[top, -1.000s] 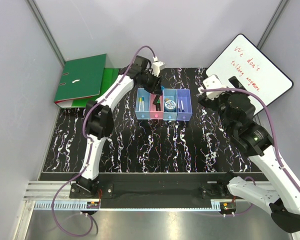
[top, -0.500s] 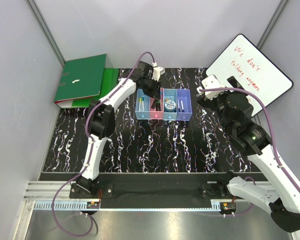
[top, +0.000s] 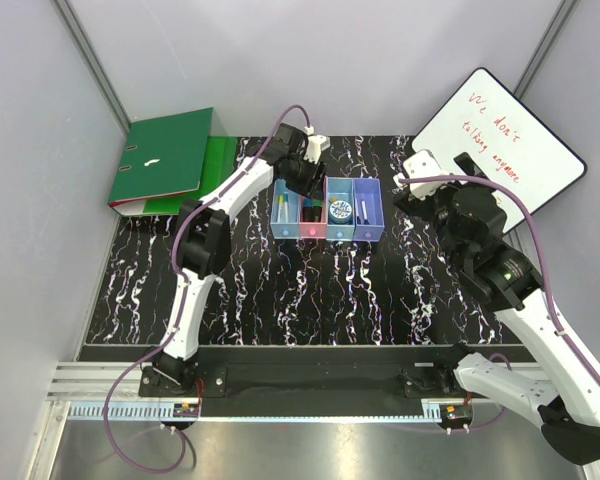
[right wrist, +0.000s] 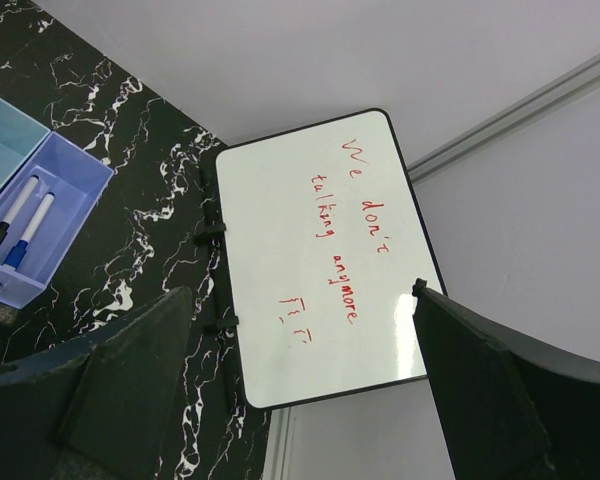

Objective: Sort the stationery into containers
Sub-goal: Place the pen in the storage box, then reset both arms

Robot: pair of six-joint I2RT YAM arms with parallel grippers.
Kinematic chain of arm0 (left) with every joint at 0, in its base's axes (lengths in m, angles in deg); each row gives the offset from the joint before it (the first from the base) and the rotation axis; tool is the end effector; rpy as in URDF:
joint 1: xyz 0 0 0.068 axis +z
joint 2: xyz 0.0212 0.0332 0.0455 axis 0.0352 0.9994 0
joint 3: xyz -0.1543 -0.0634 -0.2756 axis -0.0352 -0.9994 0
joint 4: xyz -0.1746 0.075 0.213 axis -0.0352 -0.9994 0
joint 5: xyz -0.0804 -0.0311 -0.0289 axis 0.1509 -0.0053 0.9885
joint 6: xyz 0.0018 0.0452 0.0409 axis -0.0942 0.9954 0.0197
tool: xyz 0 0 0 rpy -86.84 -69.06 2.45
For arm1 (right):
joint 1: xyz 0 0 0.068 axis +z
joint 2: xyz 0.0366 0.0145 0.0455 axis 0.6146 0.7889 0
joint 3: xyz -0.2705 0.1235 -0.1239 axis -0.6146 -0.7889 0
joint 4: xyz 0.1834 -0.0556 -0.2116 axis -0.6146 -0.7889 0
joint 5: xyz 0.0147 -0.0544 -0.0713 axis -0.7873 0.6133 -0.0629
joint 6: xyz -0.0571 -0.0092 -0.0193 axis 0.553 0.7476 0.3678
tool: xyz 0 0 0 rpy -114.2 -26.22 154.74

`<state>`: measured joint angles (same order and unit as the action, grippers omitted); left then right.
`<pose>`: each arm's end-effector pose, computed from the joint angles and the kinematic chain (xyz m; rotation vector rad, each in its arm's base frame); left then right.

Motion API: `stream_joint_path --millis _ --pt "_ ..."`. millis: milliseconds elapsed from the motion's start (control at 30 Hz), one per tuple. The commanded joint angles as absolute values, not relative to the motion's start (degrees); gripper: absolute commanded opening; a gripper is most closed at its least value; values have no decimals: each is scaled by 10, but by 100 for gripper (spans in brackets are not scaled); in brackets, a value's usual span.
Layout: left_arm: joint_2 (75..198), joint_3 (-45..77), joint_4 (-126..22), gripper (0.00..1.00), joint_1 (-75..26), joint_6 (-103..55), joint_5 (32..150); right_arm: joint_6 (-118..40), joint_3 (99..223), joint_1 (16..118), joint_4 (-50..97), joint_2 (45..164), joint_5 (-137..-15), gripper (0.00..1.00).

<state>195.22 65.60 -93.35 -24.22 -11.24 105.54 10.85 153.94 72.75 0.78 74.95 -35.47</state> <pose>0.5196 -0.2760 0.2492 0.7592 2.3784 -0.6842 0.1606 0.0817 0.4828 -0.6985 1.5522 -0.5906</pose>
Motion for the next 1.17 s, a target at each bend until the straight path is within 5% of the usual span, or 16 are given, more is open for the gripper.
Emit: stream_joint_path --millis 0,200,233,267,600,833,1133 --pt "1948 671 -914 58 -243 -113 1057 104 1538 725 38 741 -362 100" --pt "1880 692 -914 63 -243 -98 1099 68 1556 726 -11 739 -385 100" --pt "1847 691 -914 91 -243 -89 1102 50 1561 726 -21 739 -395 100" --pt "1829 690 -914 99 -243 -79 1101 39 1566 726 -49 741 -403 100" --pt "1548 499 -919 99 -240 -3 902 -116 1679 727 -220 818 -458 100" --pt "1319 242 -893 99 -226 -5 867 -167 1706 727 -260 827 -531 100" --pt "1239 182 -873 99 -226 -20 784 -166 1685 727 -254 814 -526 100"
